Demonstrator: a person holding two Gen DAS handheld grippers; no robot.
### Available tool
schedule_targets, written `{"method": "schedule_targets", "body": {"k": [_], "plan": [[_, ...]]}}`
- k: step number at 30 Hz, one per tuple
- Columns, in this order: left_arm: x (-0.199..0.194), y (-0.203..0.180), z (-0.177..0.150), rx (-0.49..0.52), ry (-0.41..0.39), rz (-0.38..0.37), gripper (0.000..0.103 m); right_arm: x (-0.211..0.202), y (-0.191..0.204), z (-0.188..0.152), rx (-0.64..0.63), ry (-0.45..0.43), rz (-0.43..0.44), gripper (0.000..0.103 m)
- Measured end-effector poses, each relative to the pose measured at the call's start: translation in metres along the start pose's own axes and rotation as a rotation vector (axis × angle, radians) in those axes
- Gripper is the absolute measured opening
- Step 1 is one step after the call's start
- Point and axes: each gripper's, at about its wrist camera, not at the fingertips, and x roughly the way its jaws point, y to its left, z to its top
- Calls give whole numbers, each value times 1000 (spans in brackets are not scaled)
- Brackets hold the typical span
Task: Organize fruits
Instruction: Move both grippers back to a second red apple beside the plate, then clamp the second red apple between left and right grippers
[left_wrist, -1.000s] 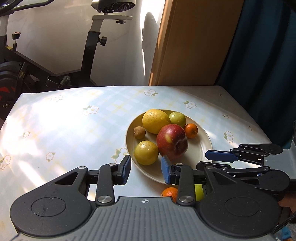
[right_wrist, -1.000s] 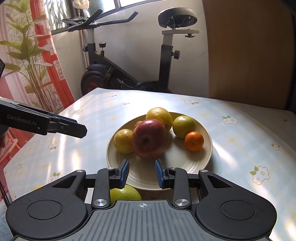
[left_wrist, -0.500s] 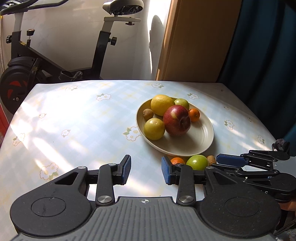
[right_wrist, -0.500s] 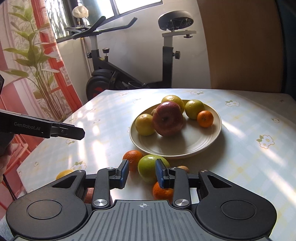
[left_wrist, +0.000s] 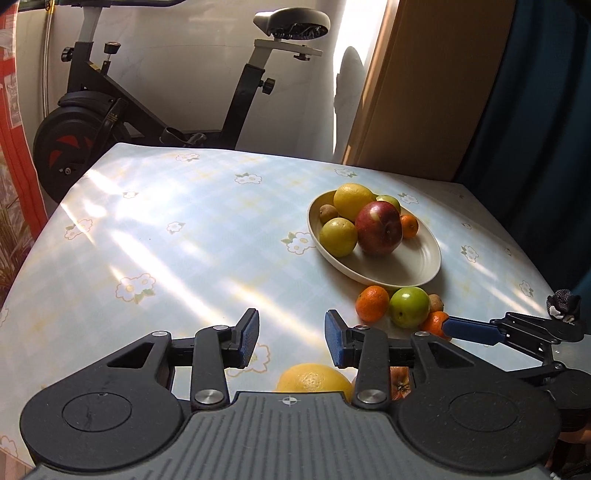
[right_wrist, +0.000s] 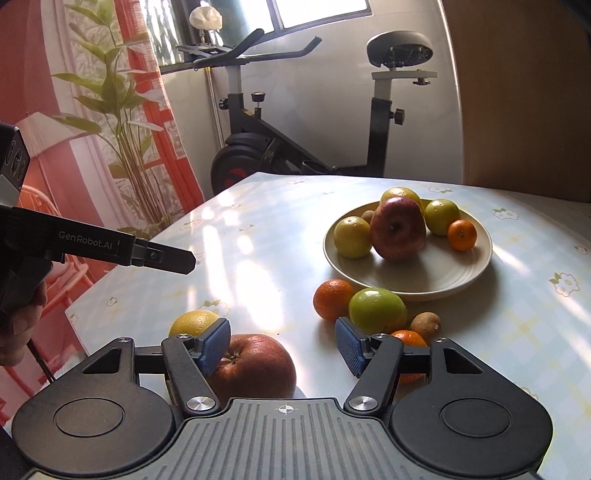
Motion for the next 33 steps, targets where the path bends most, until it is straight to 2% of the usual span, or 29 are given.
{"method": "schedule_targets", "body": {"k": [7,26,33], "plan": [[-1,1,-7,2,7,18,42,8,16,-8,-77,53,25,62],[1,1,-11,14,21,5,42,29,11,-24,-75,154,83,60],[5,-4,-6,40,20,-23,42,24,-3,-26,-66,108,-1,60]]}}
